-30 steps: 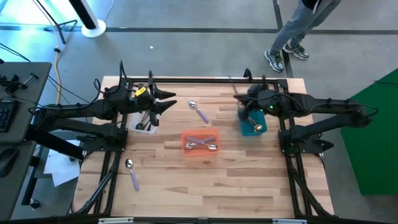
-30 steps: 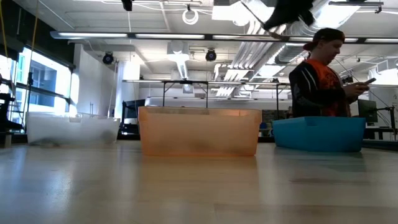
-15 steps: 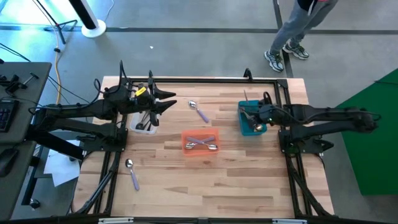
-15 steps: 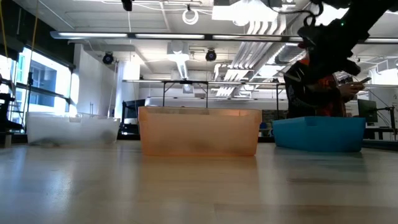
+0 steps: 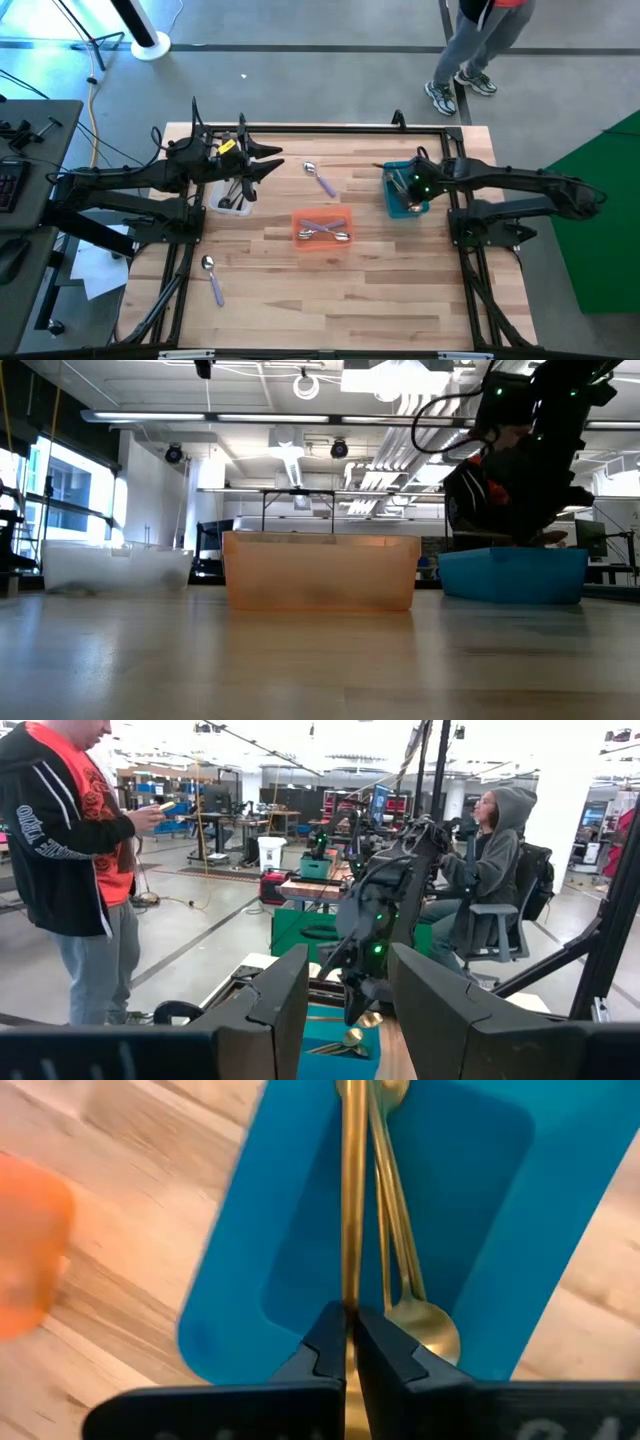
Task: Sort silverware by color (type)
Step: Put the gold spoon into the blue bin
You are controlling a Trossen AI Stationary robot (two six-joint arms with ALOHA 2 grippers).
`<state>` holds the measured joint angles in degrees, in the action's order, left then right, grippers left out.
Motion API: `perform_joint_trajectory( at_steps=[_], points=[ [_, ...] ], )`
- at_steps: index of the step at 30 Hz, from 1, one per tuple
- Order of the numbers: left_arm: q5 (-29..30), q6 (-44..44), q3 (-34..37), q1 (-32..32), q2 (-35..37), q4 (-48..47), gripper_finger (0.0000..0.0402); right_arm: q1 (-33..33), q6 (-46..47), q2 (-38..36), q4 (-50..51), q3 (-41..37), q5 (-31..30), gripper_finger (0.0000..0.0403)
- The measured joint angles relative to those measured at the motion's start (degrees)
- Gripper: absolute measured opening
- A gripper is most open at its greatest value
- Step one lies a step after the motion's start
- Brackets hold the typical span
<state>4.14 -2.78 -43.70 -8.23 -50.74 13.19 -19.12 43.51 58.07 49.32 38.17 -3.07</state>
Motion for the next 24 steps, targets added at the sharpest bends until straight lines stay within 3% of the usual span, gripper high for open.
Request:
perform_joint_trajectory(
  at_steps=[6,24],
  points=[
    [0.0,-0.01,0.0,0.0,0.0,0.0,0.0131,-2.37,-2.33,5.57,0.26,0.0,3.11,0.0],
    [-0.02,-0.01,0.0,0.0,0.0,0.0,0.0131,-7.43,-6.56,16.19,-8.02,0.0,3.32,0.0]
  ],
)
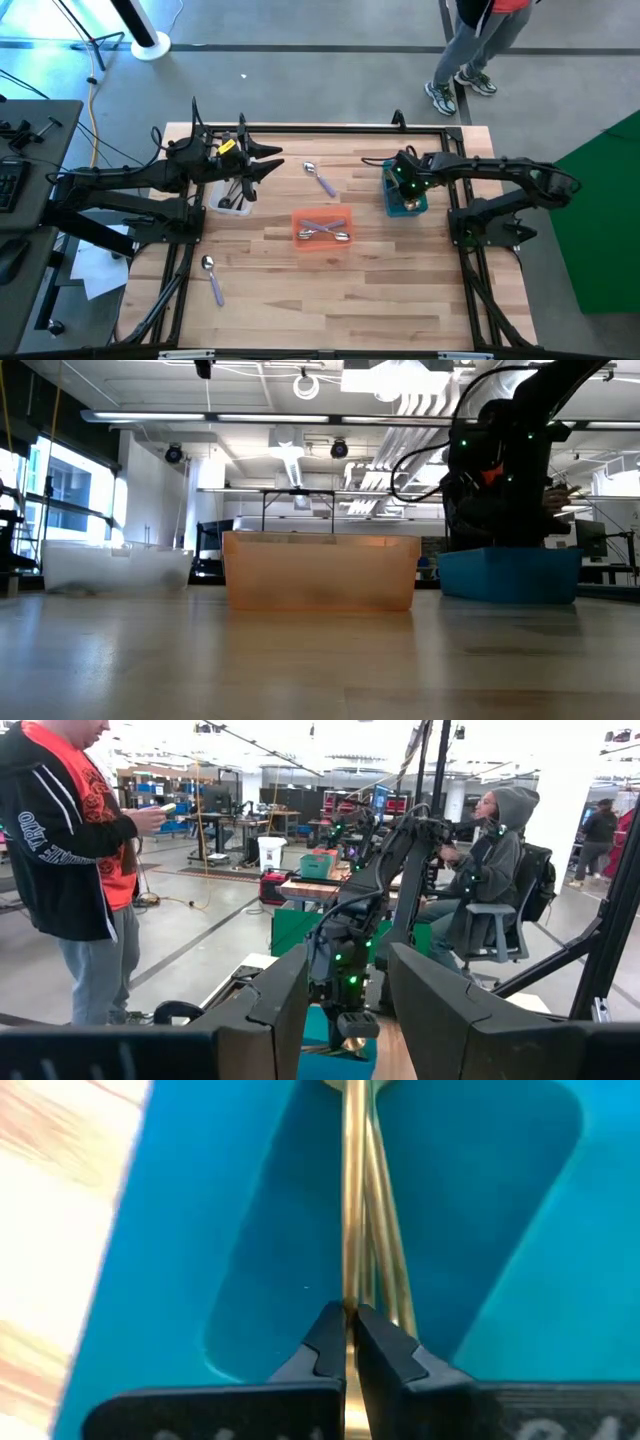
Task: Sort silverware by color (type)
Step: Put the gold spoon into the blue bin
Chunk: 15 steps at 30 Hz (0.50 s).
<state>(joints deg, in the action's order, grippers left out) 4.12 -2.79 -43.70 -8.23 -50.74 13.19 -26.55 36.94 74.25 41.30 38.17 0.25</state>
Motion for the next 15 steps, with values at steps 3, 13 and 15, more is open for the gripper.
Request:
perform_joint_trajectory(
  at_steps=[3,13,15],
  points=[
    [0.0,-0.02,0.0,0.0,0.0,0.0,0.0131,-0.48,-1.14,2.25,-0.15,0.0,0.02,0.0],
    [0.0,0.0,0.0,0.0,0.0,-0.01,0.0131,-0.5,-0.94,7.16,-3.64,-0.09,-0.24,0.0],
    [0.0,0.0,0.0,0.0,-0.01,-0.01,0.0131,-0.5,-0.94,7.24,-3.78,-0.09,-0.31,0.0]
  ],
)
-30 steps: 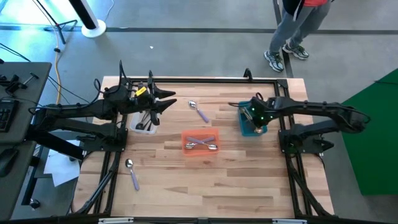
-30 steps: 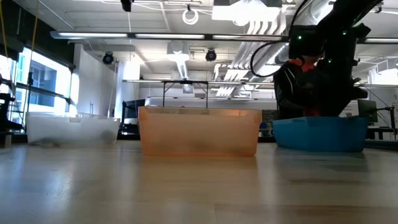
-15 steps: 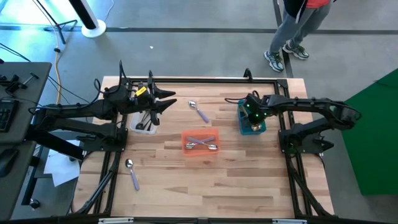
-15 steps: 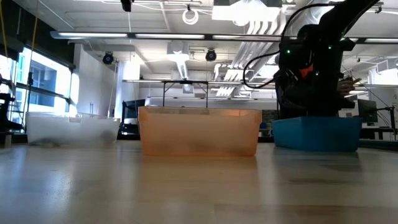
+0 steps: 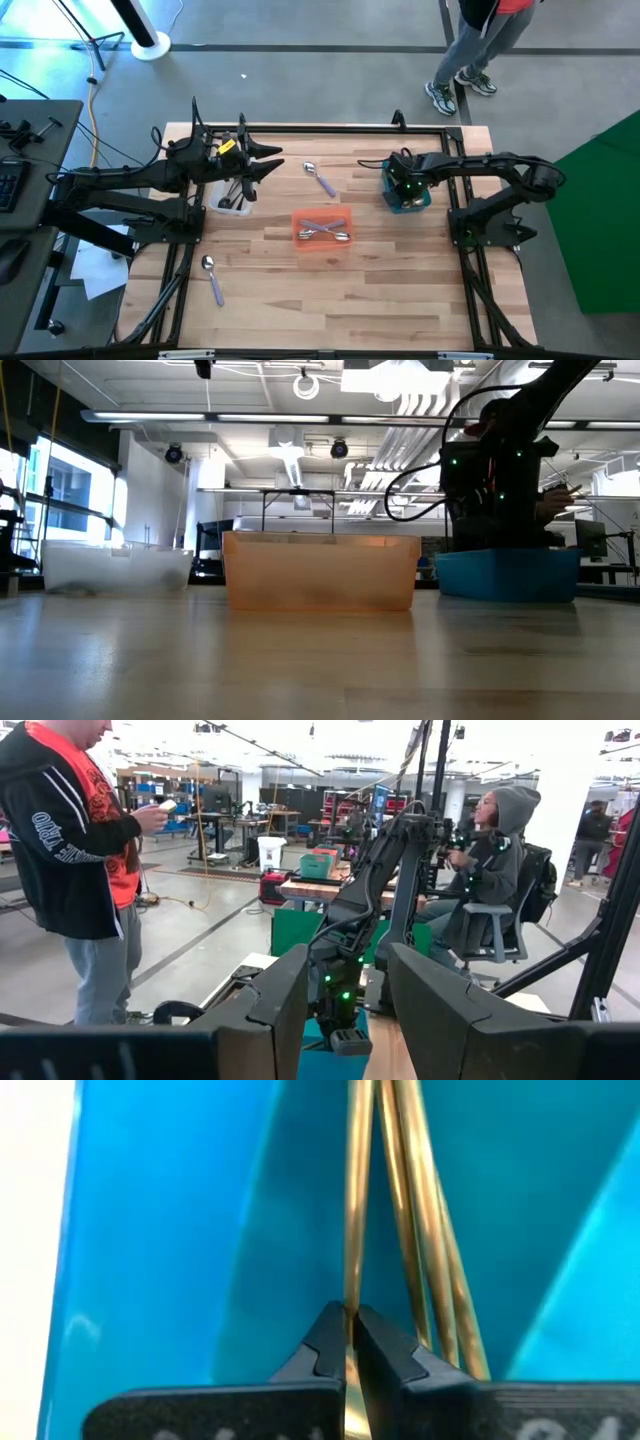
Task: Sort silverware by color (type)
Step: Put the gold spoon into the blue bin, then put the top violet spoon into the orange bin
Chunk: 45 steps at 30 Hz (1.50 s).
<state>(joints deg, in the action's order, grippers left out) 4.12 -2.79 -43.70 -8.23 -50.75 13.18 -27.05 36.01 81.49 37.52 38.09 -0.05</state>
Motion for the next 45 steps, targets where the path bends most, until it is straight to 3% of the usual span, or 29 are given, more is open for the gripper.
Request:
perform_joint_trajectory(
  at_steps=[15,27,33,39,45],
  points=[
    [-0.02,0.0,0.0,0.0,0.0,0.01,0.0131,0.02,1.65,-0.2,0.38,0.07,1.38,0.0036],
    [-0.02,-0.02,0.0,0.02,0.01,0.01,0.0131,0.09,2.71,-0.22,2.02,0.09,2.23,0.0135],
    [-0.02,-0.02,0.0,0.01,0.01,0.01,0.0131,0.09,2.62,-0.59,2.98,0.09,2.5,0.0163],
    [-0.02,-0.04,0.0,0.02,0.01,0.01,0.0131,0.05,2.56,-6.01,2.64,0.09,2.08,0.0167],
    [-0.02,-0.07,0.0,0.01,-0.01,0.04,0.0131,0.04,3.1,-16.44,4.83,0.09,2.14,0.0167]
  ],
)
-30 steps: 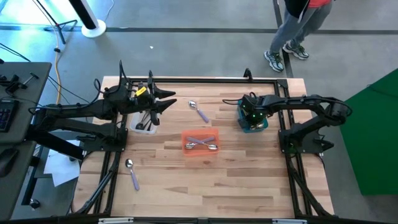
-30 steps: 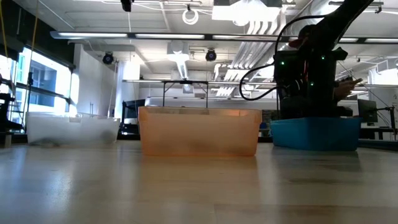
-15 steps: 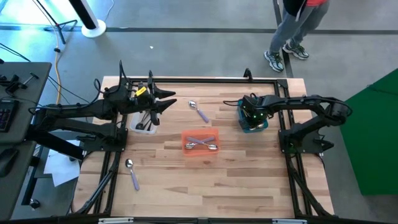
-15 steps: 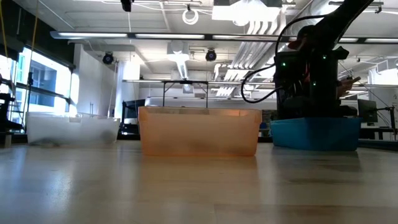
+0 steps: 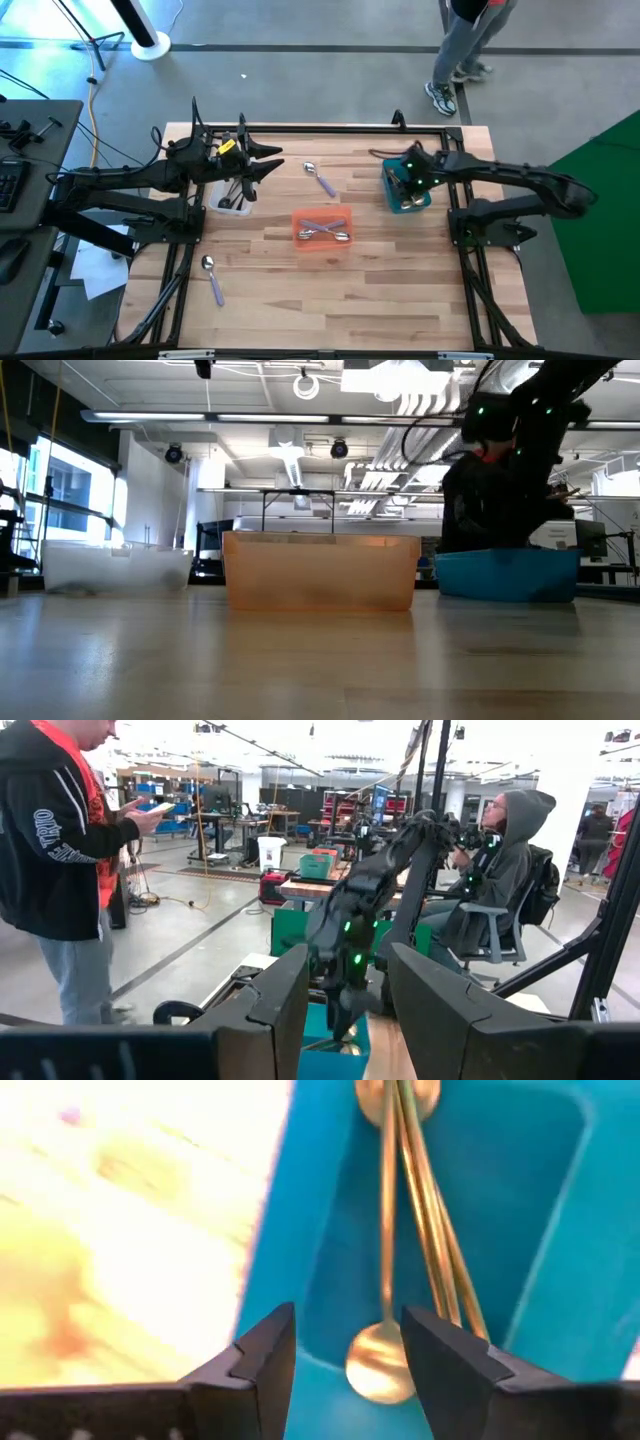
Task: Sort silverware by color (type)
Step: Put the top violet spoon into the orange bin
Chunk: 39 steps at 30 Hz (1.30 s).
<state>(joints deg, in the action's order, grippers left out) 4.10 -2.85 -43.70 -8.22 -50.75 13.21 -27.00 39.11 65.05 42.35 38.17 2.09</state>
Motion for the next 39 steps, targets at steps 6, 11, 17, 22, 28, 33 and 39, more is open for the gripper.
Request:
perform_joint_trajectory(
  at_steps=[6,11,17,22,28,33,39],
  points=[
    [0.0,0.01,0.0,-0.01,-0.01,0.0,0.0131,0.04,2.0,-13.54,-5.3,0.01,0.04,0.0167],
    [0.0,-0.09,0.0,-0.01,-0.01,0.0,0.0131,0.04,1.07,-21.94,-21.24,0.02,-0.33,0.0167],
    [-0.02,-1.8,-0.02,0.0,0.01,0.46,0.0131,0.76,-4.81,-22.81,-42.76,0.07,2.44,0.0167],
    [-1.42,-3.08,-0.02,-0.01,0.23,0.43,0.0131,5.55,-9.66,-18.12,-55.74,0.09,5.6,0.0167],
    [-3.89,-5.59,-0.02,0.01,0.95,0.44,0.0131,13.79,-16.96,-10.48,-68.39,0.09,5.79,0.0167],
    [-3.91,-6.08,-0.03,0.01,1.27,0.48,0.0131,19.03,-27.98,-6.06,-74.92,0.09,5.7,0.0167],
    [-5.09,-6.52,-0.04,-0.01,1.26,-0.01,0.0131,21.16,-28.87,-5.02,-75.73,0.08,4.44,0.0167]
  ],
)
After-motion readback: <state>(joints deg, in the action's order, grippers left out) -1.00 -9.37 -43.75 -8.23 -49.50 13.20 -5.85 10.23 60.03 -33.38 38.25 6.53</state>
